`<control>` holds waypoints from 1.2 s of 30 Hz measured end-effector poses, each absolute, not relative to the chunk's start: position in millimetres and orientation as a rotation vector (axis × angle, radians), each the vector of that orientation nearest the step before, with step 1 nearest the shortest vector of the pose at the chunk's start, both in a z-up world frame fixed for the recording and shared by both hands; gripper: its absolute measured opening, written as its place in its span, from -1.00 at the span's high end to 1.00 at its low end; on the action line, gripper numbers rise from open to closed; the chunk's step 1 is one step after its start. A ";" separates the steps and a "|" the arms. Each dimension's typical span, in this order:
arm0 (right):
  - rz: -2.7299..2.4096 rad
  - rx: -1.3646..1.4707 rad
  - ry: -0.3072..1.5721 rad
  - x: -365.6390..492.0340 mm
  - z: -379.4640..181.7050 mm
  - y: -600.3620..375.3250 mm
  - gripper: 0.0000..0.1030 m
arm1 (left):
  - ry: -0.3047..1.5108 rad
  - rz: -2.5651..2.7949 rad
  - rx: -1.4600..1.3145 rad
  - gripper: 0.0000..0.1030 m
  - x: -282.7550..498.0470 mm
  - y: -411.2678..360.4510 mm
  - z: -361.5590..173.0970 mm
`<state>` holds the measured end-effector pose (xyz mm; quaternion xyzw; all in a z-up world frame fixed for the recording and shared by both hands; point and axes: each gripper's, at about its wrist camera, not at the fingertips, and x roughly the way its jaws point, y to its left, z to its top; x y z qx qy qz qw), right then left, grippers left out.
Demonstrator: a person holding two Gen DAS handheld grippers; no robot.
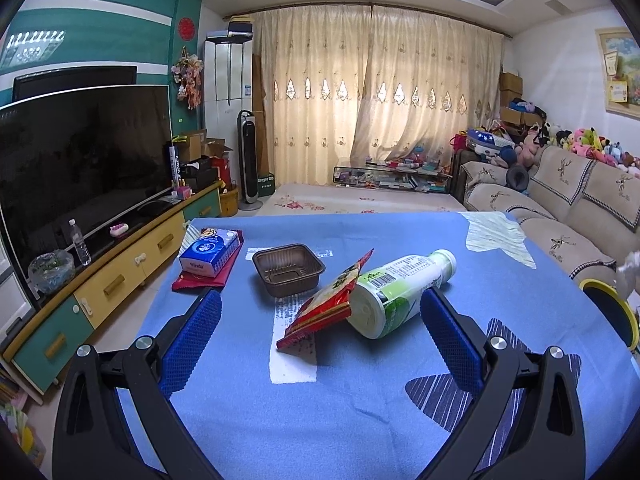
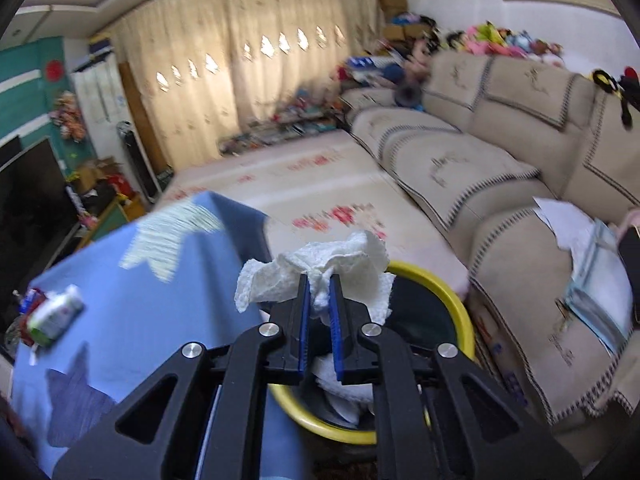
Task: Collect trash
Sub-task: 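Carry the tissue over the yellow bin and release it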
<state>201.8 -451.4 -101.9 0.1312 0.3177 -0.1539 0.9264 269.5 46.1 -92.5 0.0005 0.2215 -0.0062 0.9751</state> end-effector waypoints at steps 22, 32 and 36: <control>-0.314 0.270 0.688 201.8 -132.8 -428.5 -0.04 | 0.563 -0.012 0.035 -0.72 289.7 45.5 -109.6; -0.282 0.318 0.683 201.5 -138.4 -430.7 -0.04 | 0.678 -0.011 0.042 -0.29 314.6 49.6 -124.8; -0.276 0.335 0.678 199.9 -139.7 -432.7 -0.04 | 0.722 0.003 0.098 -0.12 324.7 41.7 -131.2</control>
